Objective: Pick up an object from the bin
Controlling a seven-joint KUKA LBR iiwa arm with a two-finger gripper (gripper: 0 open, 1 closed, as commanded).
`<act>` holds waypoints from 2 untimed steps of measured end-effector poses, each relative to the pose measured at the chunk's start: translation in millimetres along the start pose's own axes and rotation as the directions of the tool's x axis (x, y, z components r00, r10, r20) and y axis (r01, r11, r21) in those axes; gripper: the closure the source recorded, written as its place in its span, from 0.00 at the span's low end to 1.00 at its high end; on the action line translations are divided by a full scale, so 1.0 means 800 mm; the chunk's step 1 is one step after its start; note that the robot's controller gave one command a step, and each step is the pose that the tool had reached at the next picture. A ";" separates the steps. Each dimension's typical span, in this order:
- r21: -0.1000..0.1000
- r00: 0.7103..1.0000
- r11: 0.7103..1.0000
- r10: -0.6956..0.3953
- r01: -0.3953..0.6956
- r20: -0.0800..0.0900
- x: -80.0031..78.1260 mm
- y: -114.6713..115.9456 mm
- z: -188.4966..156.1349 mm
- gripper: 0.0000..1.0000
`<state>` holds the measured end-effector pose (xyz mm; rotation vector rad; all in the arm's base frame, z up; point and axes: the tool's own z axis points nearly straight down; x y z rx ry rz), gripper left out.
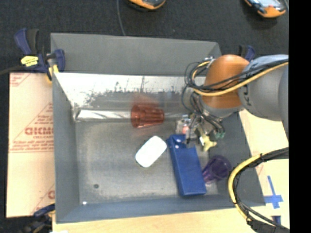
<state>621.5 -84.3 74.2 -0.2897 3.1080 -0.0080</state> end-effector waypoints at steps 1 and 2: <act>-0.002 1.000 1.000 0.000 0.000 -0.007 0.002 0.000 -0.044 1.00; 0.000 1.000 1.000 0.001 -0.001 -0.005 0.000 -0.002 -0.103 1.00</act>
Offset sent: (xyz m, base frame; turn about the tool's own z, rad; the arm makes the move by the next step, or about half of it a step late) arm -0.0029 0.0000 0.1399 0.0000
